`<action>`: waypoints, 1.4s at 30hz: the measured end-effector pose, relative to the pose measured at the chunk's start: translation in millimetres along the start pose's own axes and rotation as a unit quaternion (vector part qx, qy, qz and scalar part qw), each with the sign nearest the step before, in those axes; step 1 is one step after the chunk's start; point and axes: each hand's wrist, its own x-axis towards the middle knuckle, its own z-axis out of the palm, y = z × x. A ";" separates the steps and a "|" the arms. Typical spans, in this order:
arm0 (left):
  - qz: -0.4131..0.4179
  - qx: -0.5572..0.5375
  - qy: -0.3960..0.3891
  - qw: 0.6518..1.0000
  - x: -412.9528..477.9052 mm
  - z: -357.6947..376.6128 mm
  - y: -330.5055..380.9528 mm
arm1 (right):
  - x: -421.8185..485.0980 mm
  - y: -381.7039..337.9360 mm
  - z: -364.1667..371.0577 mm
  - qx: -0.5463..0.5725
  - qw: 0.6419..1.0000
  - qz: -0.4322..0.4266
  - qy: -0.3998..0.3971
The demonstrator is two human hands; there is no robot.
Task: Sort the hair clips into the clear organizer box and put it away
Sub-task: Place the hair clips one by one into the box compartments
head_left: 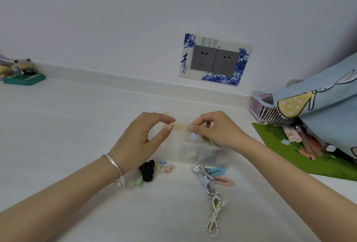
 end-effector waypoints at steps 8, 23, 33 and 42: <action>0.051 0.028 -0.021 0.998 -3.3 -0.5 4.3 | -10.2 -2.3 -8.9 -0.059 0.992 -0.089 0.072; 0.097 0.041 -0.088 0.991 -9.5 13.9 12.4 | -96.7 17.3 11.2 -0.173 0.984 0.035 0.002; 0.107 0.014 -0.089 0.990 -11.6 12.8 17.3 | -96.2 8.1 9.2 0.074 0.997 0.008 -0.003; 0.055 -0.120 -0.067 0.989 1.1 2.9 31.8 | -75.2 -11.0 -8.2 0.274 0.961 0.034 0.002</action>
